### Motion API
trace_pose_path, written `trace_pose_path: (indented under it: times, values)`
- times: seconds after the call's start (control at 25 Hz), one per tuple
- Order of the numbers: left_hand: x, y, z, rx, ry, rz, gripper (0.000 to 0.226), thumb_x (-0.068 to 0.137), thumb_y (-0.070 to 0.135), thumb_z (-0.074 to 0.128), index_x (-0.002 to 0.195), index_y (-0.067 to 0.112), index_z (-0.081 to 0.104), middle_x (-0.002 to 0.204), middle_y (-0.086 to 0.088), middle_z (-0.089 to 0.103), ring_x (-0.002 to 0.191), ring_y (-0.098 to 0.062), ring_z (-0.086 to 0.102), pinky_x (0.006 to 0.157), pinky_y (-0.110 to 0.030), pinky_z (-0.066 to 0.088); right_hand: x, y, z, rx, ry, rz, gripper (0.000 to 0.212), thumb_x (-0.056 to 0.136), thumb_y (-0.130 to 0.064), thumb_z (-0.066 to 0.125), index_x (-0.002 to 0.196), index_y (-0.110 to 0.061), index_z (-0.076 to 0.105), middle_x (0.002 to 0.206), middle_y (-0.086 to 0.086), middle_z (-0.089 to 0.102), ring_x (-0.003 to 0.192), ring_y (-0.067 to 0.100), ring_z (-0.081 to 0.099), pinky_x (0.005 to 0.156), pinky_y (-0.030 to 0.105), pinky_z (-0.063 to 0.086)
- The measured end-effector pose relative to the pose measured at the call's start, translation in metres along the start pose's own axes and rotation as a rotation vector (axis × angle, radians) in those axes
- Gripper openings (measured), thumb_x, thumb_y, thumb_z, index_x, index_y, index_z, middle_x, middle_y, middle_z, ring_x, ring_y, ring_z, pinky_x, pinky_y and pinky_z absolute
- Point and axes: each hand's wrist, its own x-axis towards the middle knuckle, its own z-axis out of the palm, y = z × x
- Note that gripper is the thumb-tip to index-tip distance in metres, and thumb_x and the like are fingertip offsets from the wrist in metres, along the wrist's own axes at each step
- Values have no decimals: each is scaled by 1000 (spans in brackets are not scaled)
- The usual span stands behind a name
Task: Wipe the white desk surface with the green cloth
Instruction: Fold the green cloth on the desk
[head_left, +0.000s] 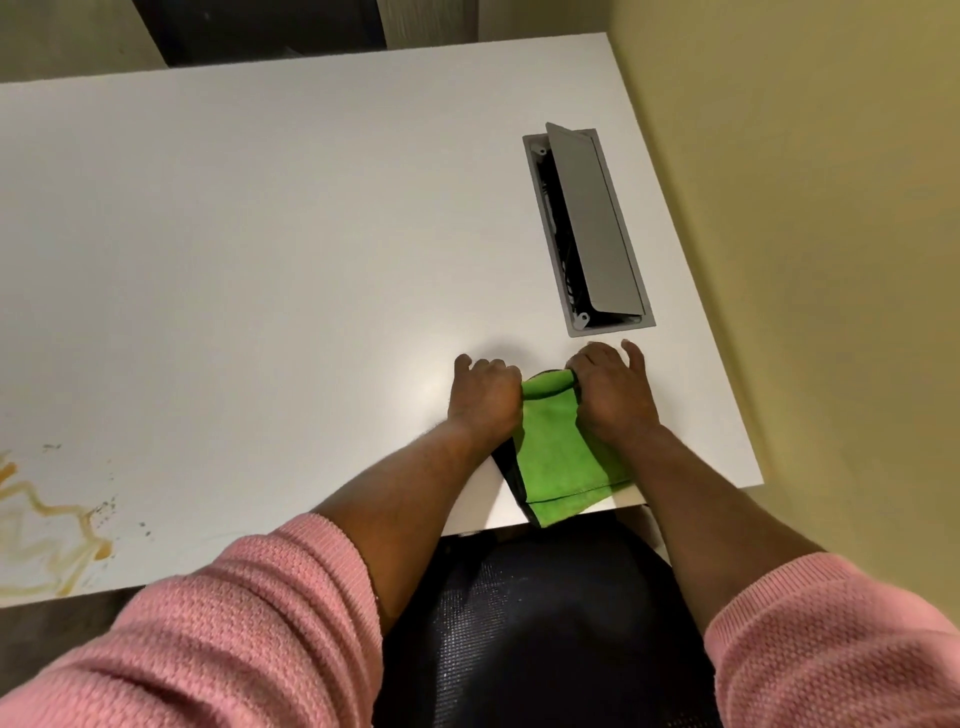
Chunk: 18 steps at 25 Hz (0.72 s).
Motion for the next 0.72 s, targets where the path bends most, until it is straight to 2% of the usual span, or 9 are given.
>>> trace_pose_path:
  times: [0.08,0.12,0.2,0.28,0.4,0.48,0.6,0.72]
  values:
    - [-13,-12,-6,-36,10,-12,19,92,17,56,104,18,70,107,-5,68,107,-28,63,115,-48,25,-5,-13,-7,11,7,-18,46,79,-1,62,123,-15,65,131,4,64,143,24,46,125,46,5]
    - [-21,-20,-12,-56,11,-15,20,91,17,56,105,18,70,109,-5,68,108,-27,63,118,-49,23,-8,-21,-13,22,21,-30,41,81,-3,62,120,-16,65,124,4,67,139,24,51,125,45,5]
    - [-38,-39,-28,-122,19,-14,22,90,14,56,107,16,70,112,-7,67,108,-27,64,123,-47,21,-14,-43,-26,35,86,-52,28,84,-6,65,109,-19,67,104,2,69,117,26,61,122,45,12]
    - [-60,-62,-46,-187,60,-26,24,88,9,55,105,14,71,109,-9,68,105,-29,64,121,-40,25,-23,-74,-41,66,179,-73,22,82,-5,68,101,-18,69,91,3,68,101,30,64,116,45,20]
    - [-98,-105,-72,-218,126,-40,20,88,6,55,97,12,72,99,-12,70,96,-33,65,113,-32,26,-36,-131,-55,130,229,-78,19,84,-12,62,100,-20,70,90,3,70,102,29,64,112,45,23]
    - [-131,-140,-92,-216,150,-42,20,88,7,55,94,13,73,96,-12,70,93,-33,65,115,-32,29,-45,-178,-63,161,248,-100,23,84,-16,55,99,-23,71,90,1,71,101,27,64,110,44,24]
    - [-176,-199,-110,-203,197,-44,19,88,7,54,90,14,71,94,-11,68,93,-33,64,115,-34,34,-55,-247,-66,153,274,-124,26,84,-8,63,103,-23,72,93,0,73,102,28,66,110,46,26]
    - [-211,-256,-121,-174,242,-26,21,92,9,55,100,15,74,101,-10,69,101,-31,64,124,-35,26,-59,-313,-71,161,240,-138,29,83,-7,65,106,-24,72,96,0,72,106,27,64,111,45,25]
